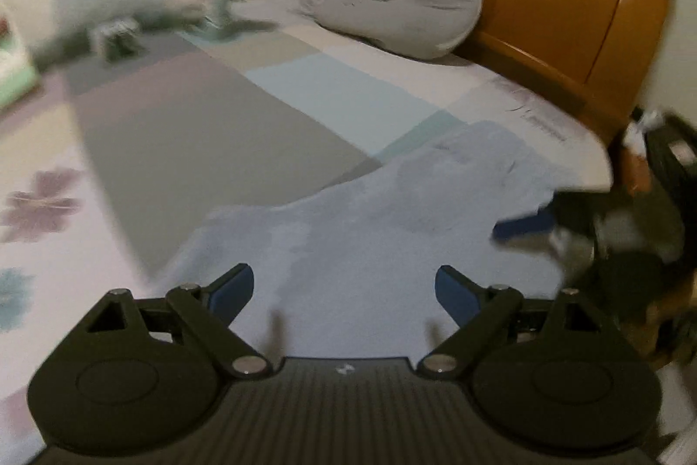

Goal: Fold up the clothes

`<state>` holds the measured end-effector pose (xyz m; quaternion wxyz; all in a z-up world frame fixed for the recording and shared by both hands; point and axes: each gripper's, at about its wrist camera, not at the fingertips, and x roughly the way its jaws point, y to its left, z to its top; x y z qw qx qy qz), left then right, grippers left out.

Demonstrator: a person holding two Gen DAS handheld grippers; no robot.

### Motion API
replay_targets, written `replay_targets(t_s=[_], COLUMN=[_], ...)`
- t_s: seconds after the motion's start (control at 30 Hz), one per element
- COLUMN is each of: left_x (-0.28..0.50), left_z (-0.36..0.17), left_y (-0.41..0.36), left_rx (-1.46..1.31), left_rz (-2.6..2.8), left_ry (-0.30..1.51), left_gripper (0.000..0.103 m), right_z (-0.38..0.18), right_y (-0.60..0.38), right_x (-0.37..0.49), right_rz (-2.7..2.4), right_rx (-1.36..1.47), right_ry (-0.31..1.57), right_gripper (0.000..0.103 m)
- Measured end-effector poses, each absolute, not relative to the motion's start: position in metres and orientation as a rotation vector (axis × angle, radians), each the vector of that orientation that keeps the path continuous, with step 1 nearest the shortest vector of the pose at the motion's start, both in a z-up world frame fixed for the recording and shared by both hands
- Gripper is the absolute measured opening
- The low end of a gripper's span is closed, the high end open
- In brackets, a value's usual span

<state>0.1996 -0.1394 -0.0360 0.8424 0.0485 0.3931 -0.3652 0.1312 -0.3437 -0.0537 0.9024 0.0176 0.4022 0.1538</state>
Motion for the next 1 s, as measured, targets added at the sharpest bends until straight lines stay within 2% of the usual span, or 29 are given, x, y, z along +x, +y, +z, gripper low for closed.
replay_targets(t_s=[0.17, 0.33, 0.63, 0.83, 1.0], left_x=[0.244, 0.272, 0.254, 0.258, 0.240], left_z=[-0.069, -0.074, -0.069, -0.072, -0.054], left_y=[-0.168, -0.146, -0.134, -0.122, -0.116], left_rx=[0.013, -0.078, -0.008, -0.042, 0.040], left_rz=[-0.811, -0.753, -0.755, -0.704, -0.643], left_ry=[0.867, 0.873, 0.904, 0.897, 0.889], left_gripper=[0.090, 0.089, 0.091, 0.090, 0.090], right_z=[-0.063, -0.064, -0.044, -0.040, -0.036], right_y=[-0.359, -0.369, -0.359, -0.364, -0.370], right_x=[0.126, 0.125, 0.157, 0.153, 0.148], right_rz=[0.319, 0.334, 0.402, 0.336, 0.274], right_rx=[0.089, 0.116, 0.046, 0.027, 0.015], right_ry=[0.831, 0.814, 0.736, 0.754, 0.773], right_gripper=[0.103, 0.103, 0.103, 0.103, 0.103])
